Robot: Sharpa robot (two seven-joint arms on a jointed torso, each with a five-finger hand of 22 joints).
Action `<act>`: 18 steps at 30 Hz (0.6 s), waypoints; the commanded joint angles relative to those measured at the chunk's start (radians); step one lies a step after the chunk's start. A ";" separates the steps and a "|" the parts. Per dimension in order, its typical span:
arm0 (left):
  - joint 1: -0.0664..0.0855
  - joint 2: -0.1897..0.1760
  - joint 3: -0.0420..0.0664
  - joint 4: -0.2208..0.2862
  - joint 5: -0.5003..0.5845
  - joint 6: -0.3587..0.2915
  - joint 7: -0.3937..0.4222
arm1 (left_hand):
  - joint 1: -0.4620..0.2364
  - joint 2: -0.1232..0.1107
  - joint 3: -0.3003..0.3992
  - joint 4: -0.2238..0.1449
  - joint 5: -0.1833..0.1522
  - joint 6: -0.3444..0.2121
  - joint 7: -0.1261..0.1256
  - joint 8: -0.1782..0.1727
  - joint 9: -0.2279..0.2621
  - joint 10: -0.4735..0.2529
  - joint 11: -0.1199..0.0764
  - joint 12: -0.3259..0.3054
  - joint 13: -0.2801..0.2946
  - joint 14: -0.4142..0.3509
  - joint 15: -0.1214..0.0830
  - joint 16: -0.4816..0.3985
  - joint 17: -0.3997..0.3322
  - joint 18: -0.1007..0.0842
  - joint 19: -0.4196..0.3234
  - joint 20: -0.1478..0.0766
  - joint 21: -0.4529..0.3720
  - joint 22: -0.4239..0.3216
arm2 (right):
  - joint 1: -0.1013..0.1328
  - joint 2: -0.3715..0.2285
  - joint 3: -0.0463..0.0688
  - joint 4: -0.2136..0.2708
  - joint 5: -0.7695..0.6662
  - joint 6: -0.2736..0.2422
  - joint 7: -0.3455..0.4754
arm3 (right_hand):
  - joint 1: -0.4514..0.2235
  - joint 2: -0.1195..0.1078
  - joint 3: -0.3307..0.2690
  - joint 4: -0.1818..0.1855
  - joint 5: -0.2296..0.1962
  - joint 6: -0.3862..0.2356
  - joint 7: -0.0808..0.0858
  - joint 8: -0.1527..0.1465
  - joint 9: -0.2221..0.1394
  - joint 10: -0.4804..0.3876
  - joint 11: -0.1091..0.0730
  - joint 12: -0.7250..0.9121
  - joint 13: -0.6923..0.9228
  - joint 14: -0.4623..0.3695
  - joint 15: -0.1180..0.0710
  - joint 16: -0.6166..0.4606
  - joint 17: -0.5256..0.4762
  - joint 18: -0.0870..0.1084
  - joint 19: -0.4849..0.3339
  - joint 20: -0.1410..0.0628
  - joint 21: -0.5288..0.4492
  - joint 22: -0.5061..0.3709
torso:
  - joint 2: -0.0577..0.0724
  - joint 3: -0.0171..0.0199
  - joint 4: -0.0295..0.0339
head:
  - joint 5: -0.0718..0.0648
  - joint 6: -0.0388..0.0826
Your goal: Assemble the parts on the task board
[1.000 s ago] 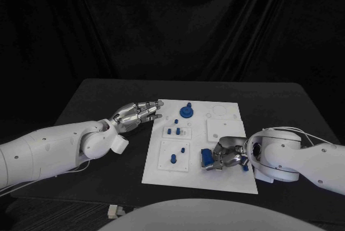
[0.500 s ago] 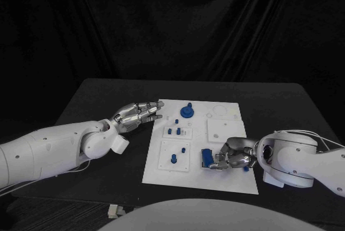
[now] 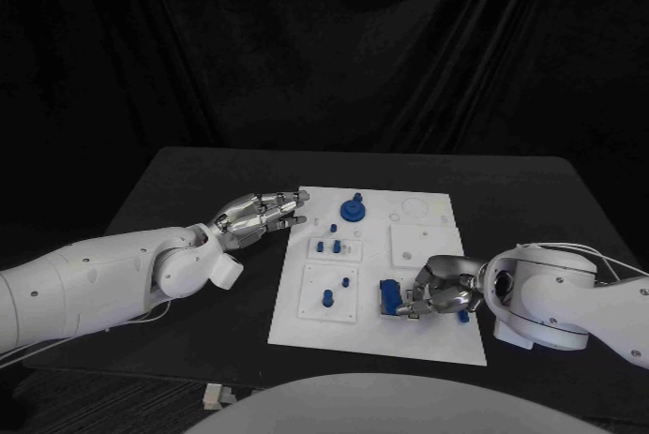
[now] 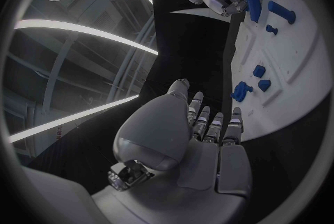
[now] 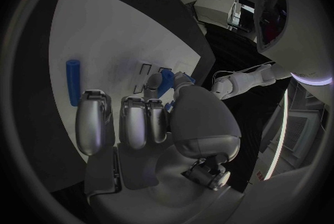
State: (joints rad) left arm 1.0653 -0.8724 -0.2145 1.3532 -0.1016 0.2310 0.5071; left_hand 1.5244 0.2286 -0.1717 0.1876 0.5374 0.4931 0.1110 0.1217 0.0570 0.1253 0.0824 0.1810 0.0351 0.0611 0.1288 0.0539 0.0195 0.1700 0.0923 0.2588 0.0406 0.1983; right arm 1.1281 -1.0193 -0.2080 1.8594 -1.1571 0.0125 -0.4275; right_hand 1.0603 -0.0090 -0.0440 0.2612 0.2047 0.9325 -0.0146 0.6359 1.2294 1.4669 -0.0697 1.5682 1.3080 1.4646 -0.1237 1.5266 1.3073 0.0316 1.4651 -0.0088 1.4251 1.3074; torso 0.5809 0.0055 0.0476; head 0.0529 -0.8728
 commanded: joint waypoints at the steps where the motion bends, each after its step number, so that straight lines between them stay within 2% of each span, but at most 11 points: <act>1: -0.002 0.000 0.001 0.002 0.004 0.016 0.015 | -0.002 0.009 0.008 0.000 0.004 0.003 0.003 0.007 0.001 0.000 0.009 0.005 0.001 0.001 0.009 0.003 0.000 0.012 0.006 0.002 0.006 0.002 | 0.001 0.004 0.000 -0.007 -0.009 0.007 0.003 | 0.021 0.004 0.002 -0.016 0.049 0.007 0.001 -0.007 0.005 0.104 -0.009 0.003 0.263 0.090 -0.008 0.006 0.178 0.004 0.049 -0.009 0.006 0.217 | 0.000 0.0001 0.0001 | 0.000 0.000; 5: -0.002 0.000 0.001 0.002 0.004 0.017 0.022 | 0.000 0.012 0.011 -0.001 0.007 0.010 0.002 0.010 0.001 0.003 0.007 0.009 0.002 0.007 0.012 0.009 0.002 0.013 0.011 0.003 0.008 0.007 | 0.001 0.012 0.000 -0.016 -0.009 0.011 0.004 | 0.036 0.010 0.006 -0.027 0.098 0.013 0.000 -0.007 0.012 0.104 -0.010 0.003 0.263 0.090 -0.008 0.008 0.181 0.003 0.050 -0.009 0.009 0.218 | 0.000 0.0000 0.0002 | -0.001 0.000; 6: -0.002 0.001 0.001 0.002 0.004 0.017 0.022 | 0.000 0.012 0.011 -0.001 0.007 0.010 0.002 0.010 0.001 0.003 0.007 0.009 0.002 0.007 0.012 0.009 0.002 0.013 0.011 0.003 0.008 0.007 | 0.001 0.013 0.000 -0.018 -0.009 0.011 0.004 | 0.036 0.010 0.006 -0.027 0.099 0.013 0.000 -0.006 0.012 0.104 -0.010 0.003 0.263 0.091 -0.008 0.008 0.181 0.003 0.050 -0.009 0.009 0.218 | 0.000 0.0001 0.0001 | -0.001 0.000; 8: -0.003 0.001 0.001 0.002 0.004 0.018 0.023 | 0.000 0.012 0.011 -0.001 0.007 0.010 0.002 0.010 0.001 0.003 0.007 0.009 0.002 0.007 0.012 0.009 0.002 0.013 0.011 0.003 0.008 0.007 | 0.000 0.018 0.000 -0.022 -0.009 0.011 0.005 | 0.037 0.017 0.009 -0.027 0.118 0.025 -0.001 0.006 0.019 0.104 -0.010 0.003 0.263 0.091 -0.009 0.009 0.183 0.003 0.050 -0.009 0.010 0.218 | 0.000 0.0001 0.0001 | 0.000 0.000; 18: -0.003 0.000 0.001 0.002 0.004 0.018 0.022 | 0.000 0.012 0.012 -0.001 0.007 0.009 0.002 0.010 0.001 0.003 0.007 0.009 0.002 0.007 0.012 0.009 0.002 0.013 0.012 0.003 0.009 0.007 | -0.001 0.038 0.000 -0.039 -0.009 0.005 0.007 | 0.047 0.031 0.019 -0.031 0.148 0.056 -0.005 0.037 0.034 0.104 -0.013 0.003 0.263 0.091 -0.011 0.008 0.182 0.002 0.051 -0.011 0.012 0.219 | 0.000 0.0000 0.0003 | 0.001 0.000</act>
State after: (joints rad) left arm 1.0639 -0.8729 -0.2145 1.3538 -0.1016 0.2336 0.5099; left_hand 1.5222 0.2308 -0.1662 0.1875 0.5381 0.4967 0.1146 0.1258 0.0570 0.1285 0.0857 0.1859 0.0359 0.0683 0.1360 0.0580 0.0207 0.1700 0.0960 0.2626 0.0458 0.2044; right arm 1.1279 -0.9821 -0.2084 1.8228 -1.1596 0.0175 -0.4245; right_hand 1.1028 0.0180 -0.0275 0.2314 0.3519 0.9847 -0.0199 0.6707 1.2636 1.4669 -0.0770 1.5682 1.3077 1.4670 -0.1287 1.5306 1.3073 0.0317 1.4688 -0.0125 1.4340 1.3073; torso 0.5809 0.0055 0.0476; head 0.0529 -0.8728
